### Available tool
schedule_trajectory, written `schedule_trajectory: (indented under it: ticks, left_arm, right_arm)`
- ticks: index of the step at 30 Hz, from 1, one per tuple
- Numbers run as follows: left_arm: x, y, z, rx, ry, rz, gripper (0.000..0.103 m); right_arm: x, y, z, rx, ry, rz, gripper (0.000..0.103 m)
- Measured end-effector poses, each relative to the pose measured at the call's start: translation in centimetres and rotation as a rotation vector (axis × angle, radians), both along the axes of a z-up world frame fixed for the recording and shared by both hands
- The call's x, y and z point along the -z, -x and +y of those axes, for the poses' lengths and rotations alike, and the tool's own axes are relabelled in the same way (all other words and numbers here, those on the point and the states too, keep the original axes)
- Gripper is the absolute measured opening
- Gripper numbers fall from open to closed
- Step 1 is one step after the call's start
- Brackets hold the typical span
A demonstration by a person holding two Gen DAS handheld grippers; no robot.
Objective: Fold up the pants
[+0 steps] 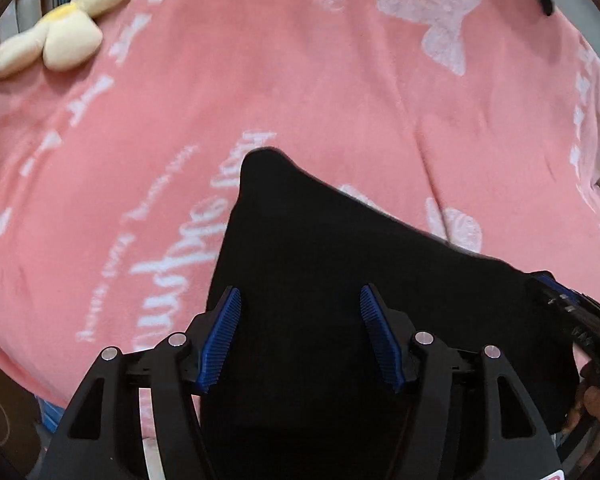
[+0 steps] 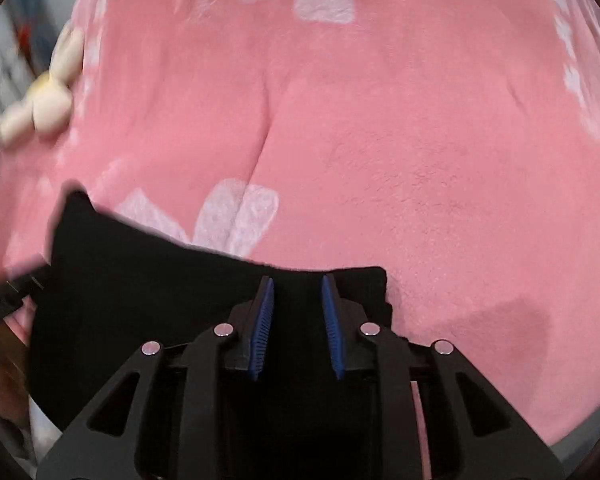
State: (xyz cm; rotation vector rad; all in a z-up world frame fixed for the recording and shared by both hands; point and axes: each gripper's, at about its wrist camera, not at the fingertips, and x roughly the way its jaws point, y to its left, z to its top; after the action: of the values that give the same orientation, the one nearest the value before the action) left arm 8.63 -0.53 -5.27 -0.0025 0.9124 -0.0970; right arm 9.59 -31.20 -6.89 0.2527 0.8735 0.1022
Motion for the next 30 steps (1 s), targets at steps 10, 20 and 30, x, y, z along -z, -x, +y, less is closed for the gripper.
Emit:
schedule_trajectory:
  ticks: [10,20,30]
  left_arm:
    - [-0.7,0.9,-0.5,0.005,-0.077,-0.036,0.061]
    - [-1.3,6.5,0.0,0.041,-0.057,-0.011,0.068]
    - [1.0,9.6,4.8,-0.041,0.097,0.092,0.078]
  right_arm:
    - [-2.1,2.9,0.1,0.030,-0.005,-0.053,0.025]
    - [-1.8,9.9,1.0,-0.010,0.047,-0.038,0.031]
    - [-0.7,13.5,-2.6,0.041,-0.075,0.007,0.061]
